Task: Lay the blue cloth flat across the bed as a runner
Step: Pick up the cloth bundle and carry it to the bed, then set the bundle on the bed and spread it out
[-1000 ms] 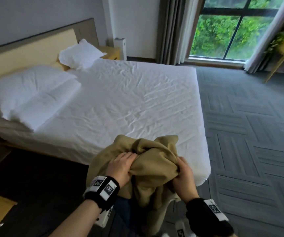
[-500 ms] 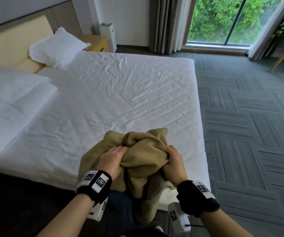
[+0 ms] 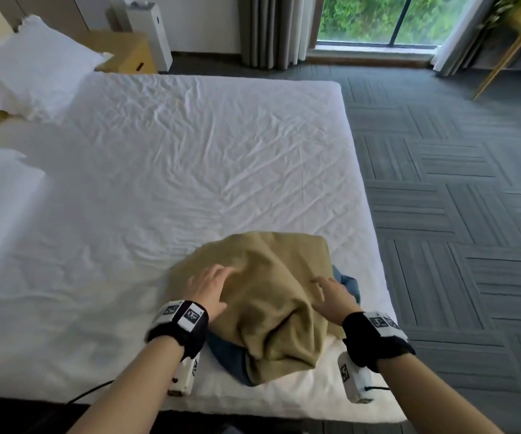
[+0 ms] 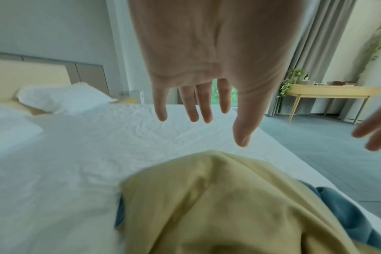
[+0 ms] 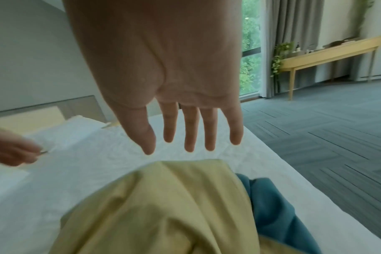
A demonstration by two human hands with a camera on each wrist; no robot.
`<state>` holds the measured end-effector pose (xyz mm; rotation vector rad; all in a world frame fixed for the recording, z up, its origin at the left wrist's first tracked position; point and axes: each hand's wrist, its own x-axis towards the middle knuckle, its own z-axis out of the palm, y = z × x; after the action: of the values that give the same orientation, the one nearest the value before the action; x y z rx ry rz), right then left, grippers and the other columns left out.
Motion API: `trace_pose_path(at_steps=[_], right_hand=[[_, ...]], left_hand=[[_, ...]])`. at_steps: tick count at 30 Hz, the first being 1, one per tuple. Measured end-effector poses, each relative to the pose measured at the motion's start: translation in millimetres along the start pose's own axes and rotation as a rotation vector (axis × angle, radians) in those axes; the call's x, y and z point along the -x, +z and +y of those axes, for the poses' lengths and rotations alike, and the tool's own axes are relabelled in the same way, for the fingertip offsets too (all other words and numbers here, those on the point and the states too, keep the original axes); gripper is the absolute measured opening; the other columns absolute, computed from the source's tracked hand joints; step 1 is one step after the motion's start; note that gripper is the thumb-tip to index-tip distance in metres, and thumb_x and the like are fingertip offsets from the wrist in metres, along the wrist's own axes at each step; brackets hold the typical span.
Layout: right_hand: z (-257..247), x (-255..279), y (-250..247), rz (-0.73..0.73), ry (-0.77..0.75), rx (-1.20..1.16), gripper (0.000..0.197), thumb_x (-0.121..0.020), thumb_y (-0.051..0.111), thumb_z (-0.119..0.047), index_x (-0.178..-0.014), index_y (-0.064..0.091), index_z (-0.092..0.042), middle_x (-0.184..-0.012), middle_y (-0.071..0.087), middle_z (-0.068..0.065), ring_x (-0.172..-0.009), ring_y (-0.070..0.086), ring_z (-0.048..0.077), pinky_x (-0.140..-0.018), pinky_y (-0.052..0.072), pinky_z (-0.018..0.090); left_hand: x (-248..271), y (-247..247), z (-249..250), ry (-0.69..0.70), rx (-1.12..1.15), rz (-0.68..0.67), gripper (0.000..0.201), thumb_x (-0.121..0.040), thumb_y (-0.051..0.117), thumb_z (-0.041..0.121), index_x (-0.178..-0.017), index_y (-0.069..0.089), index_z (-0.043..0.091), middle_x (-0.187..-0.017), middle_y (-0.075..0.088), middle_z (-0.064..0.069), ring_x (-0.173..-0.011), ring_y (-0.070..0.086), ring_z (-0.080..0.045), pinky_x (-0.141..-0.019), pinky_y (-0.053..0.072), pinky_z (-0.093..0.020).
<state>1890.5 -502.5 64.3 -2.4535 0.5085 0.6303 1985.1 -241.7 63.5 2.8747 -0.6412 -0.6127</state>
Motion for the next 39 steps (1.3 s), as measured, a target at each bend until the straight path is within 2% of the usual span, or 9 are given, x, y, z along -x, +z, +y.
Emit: trace_pose_path(at_steps=[7, 13, 17, 21, 26, 29, 33, 37, 39], right_hand=[[14.7, -34.8, 42.7, -0.096, 0.149, -0.148, 0.037, -0.087, 0.055, -0.021, -0.124, 0.053, -0.018, -0.125, 0.059, 0.008, -0.117, 0.053, 0.021, -0.097, 0.042, 0.029], [39.9, -84.9, 77.2, -0.116, 0.194, -0.179, 0.034, -0.087, 0.055, -0.024, -0.12, 0.054, -0.021, -0.119, 0.061, 0.005, -0.11, 0.056, 0.02, -0.084, 0.04, 0.024], [59.5, -119.5, 90.8, -0.07, 0.218, -0.149, 0.043, -0.088, 0.054, -0.025, -0.129, 0.048, -0.013, -0.134, 0.049, 0.012, -0.122, 0.048, 0.031, -0.1, 0.04, 0.035], [83.2, -150.6, 92.8, 0.12, 0.261, -0.173, 0.052, -0.085, 0.057, -0.017, -0.134, 0.04, -0.007, -0.138, 0.04, 0.021, -0.128, 0.037, 0.042, -0.108, 0.033, 0.045], [114.7, -179.6, 95.5, 0.163, 0.315, -0.485, 0.077, -0.076, 0.074, -0.021, -0.138, 0.031, -0.007, -0.137, 0.046, 0.016, -0.127, 0.044, 0.032, -0.106, 0.04, 0.044], [120.1, -191.2, 99.7, 0.219, 0.416, -0.604, 0.087, -0.072, 0.078, -0.031, -0.141, 0.03, -0.008, -0.136, 0.049, 0.012, -0.123, 0.05, 0.029, -0.104, 0.044, 0.046], [113.1, -205.3, 92.1, 0.246, 0.391, -0.646, 0.053, -0.075, 0.074, -0.035, -0.115, 0.055, -0.007, -0.108, 0.065, 0.011, -0.1, 0.061, 0.026, -0.084, 0.052, 0.037], [77.2, -205.0, 72.7, 0.322, 0.137, -0.67, 0.005, -0.085, 0.059, -0.01, -0.085, 0.063, -0.013, -0.084, 0.068, 0.014, -0.074, 0.057, 0.013, -0.071, 0.048, 0.029], [53.2, -196.2, 61.1, 0.257, -0.065, -0.717, 0.025, -0.086, 0.051, -0.003, -0.072, 0.06, -0.022, -0.069, 0.06, 0.0, -0.063, 0.049, 0.002, -0.063, 0.045, 0.02]], left_hand=[[-34.3, 46.2, -48.8, -0.134, 0.09, -0.258, 0.047, -0.086, 0.057, 0.029, -0.131, 0.044, 0.027, -0.139, 0.044, 0.001, -0.126, 0.047, -0.02, -0.098, 0.044, -0.036], [-54.2, 104.3, -64.6, -0.281, 0.179, -0.379, 0.048, -0.088, 0.056, 0.028, -0.134, 0.042, 0.02, -0.142, 0.04, -0.004, -0.125, 0.048, -0.024, -0.103, 0.042, -0.041], [-66.7, 136.4, -72.2, -0.376, 0.271, -0.285, 0.063, -0.087, 0.059, 0.029, -0.14, 0.032, 0.011, -0.148, 0.029, -0.01, -0.131, 0.04, -0.029, -0.106, 0.038, -0.04], [-93.0, 151.6, -84.8, -0.568, 0.447, -0.161, 0.081, -0.085, 0.062, 0.037, -0.147, 0.018, 0.007, -0.156, 0.016, -0.015, -0.141, 0.025, -0.033, -0.117, 0.024, -0.041], [-118.3, 172.3, -104.7, -0.782, 0.859, -0.087, 0.101, -0.079, 0.07, 0.041, -0.149, 0.005, 0.008, -0.156, 0.022, -0.013, -0.142, 0.028, -0.029, -0.118, 0.023, -0.043], [-126.9, 179.4, -107.1, -0.837, 0.95, -0.001, 0.104, -0.072, 0.077, 0.036, -0.148, 0.012, 0.008, -0.153, 0.031, -0.012, -0.138, 0.035, -0.029, -0.116, 0.029, -0.044], [-138.2, 172.6, -104.5, -0.828, 0.888, 0.059, 0.072, -0.075, 0.076, 0.026, -0.133, 0.042, 0.001, -0.135, 0.053, -0.017, -0.121, 0.052, -0.032, -0.104, 0.042, -0.041], [-145.5, 156.7, -102.1, -0.67, 0.668, 0.171, 0.029, -0.084, 0.065, 0.018, -0.107, 0.058, 0.0, -0.111, 0.065, -0.021, -0.102, 0.059, -0.034, -0.086, 0.043, -0.035], [-146.7, 149.2, -102.1, -0.625, 0.676, 0.231, 0.021, -0.086, 0.062, 0.017, -0.1, 0.058, 0.002, -0.106, 0.065, -0.02, -0.096, 0.06, -0.034, -0.084, 0.045, -0.038]])
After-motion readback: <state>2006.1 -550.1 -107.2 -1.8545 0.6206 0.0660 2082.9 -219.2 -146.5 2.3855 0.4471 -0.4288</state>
